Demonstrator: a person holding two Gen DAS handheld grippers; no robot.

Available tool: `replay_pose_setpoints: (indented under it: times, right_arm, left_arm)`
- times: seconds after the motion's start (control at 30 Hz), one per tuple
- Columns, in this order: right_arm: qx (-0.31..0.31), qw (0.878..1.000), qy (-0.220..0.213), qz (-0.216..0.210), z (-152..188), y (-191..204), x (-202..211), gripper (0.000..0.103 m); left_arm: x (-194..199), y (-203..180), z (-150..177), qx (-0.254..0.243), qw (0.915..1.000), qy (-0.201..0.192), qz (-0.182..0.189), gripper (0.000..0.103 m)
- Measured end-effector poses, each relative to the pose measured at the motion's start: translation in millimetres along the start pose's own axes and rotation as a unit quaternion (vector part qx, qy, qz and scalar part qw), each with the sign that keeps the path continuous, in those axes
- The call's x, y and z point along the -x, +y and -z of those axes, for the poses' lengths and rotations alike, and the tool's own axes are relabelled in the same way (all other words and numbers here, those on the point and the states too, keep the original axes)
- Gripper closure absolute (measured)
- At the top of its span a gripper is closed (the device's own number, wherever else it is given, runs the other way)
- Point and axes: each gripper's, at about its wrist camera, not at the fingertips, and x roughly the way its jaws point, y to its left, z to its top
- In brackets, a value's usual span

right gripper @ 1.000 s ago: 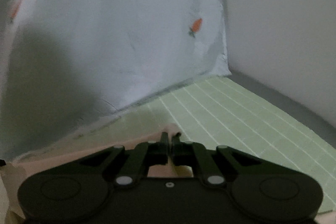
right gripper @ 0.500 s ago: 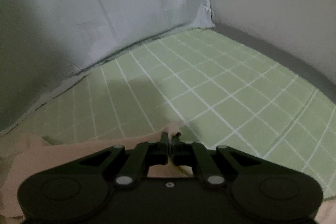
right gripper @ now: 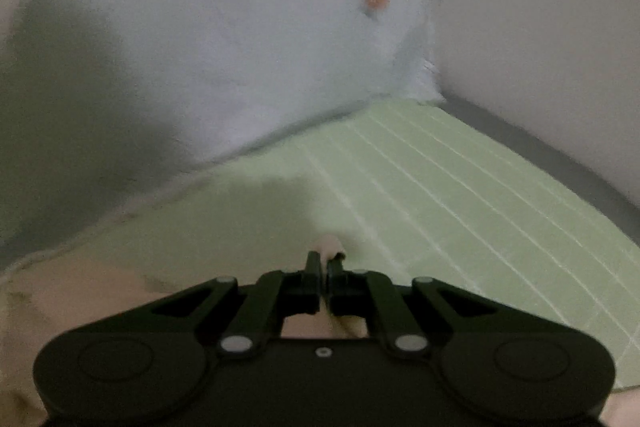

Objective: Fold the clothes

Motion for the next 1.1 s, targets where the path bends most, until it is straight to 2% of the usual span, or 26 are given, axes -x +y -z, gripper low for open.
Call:
replay_pose_setpoints:
  times: [0.1, 0.23, 0.33, 0.43, 0.5, 0.53, 0.57, 0.6, 0.63, 0.67, 0.73, 0.93, 1.0, 1.1]
  right_arm:
    - [0.040, 0.997, -0.010, -0.069, 2.8, 30.3, 36.1, 0.099]
    - [0.062, 0.985, 0.039, -0.157, 34.7, 64.3, 66.2, 0.099]
    - [0.086, 0.979, 0.097, -0.159, 72.8, 78.8, 70.5, 0.098]
    - [0.075, 0.978, 0.129, -0.148, 93.4, 72.9, 75.9, 0.086]
    - [0.053, 0.980, 0.115, -0.153, 87.2, 60.8, 87.3, 0.063]
    - [0.040, 0.983, 0.099, -0.152, 80.4, 52.7, 94.6, 0.047]
    - [0.025, 0.986, 0.078, -0.147, 74.3, 43.2, 103.8, 0.039]
    - [0.016, 0.989, 0.065, -0.134, 70.0, 32.7, 106.2, 0.036]
    - [0.006, 0.991, 0.051, -0.122, 65.7, 22.3, 108.7, 0.027]
    - [-0.003, 0.993, 0.038, -0.109, 61.4, 11.9, 111.0, 0.014]
    - [-0.006, 0.998, 0.019, -0.054, 57.9, -7.4, 108.3, 0.004]
    - [0.010, 0.997, 0.007, 0.081, 62.8, -61.2, 89.9, 0.000]
    - [0.012, 0.995, 0.008, 0.104, 65.1, -72.6, 86.9, 0.000]
    - [-0.012, 0.994, 0.007, 0.112, 68.5, -88.7, 86.6, 0.000]
  left_arm:
    - [27.5, 7.1, 23.2, 0.009, 0.9999, 0.006, 0.004, 0.023]
    - [53.0, 6.6, 62.8, 0.022, 0.9990, 0.036, 0.012, 0.023]
    - [65.8, 0.4, 89.4, 0.015, 0.9980, 0.055, 0.027, 0.023]
    - [78.2, -9.0, 107.5, 0.005, 0.9965, 0.070, 0.046, 0.022]
    - [81.4, -15.2, 113.1, -0.006, 0.9958, 0.073, 0.054, 0.023]
    - [84.3, -21.3, 115.6, -0.012, 0.9955, 0.074, 0.058, 0.023]
    - [85.9, -26.6, 116.4, -0.016, 0.9950, 0.074, 0.065, 0.023]
    - [85.9, -30.3, 115.4, -0.018, 0.9945, 0.073, 0.072, 0.023]
    - [85.1, -35.3, 114.2, -0.020, 0.9938, 0.073, 0.082, 0.023]
    - [84.4, -40.6, 112.9, -0.023, 0.9929, 0.073, 0.091, 0.023]
    - [82.8, -53.3, 111.0, -0.032, 0.9907, 0.073, 0.110, 0.023]
    - [75.1, -99.9, 109.4, -0.077, 0.9818, 0.077, 0.155, 0.023]
    - [71.5, -114.9, 110.8, -0.090, 0.9791, 0.082, 0.163, 0.023]
    - [64.7, -132.0, 113.7, -0.111, 0.9740, 0.086, 0.178, 0.023]
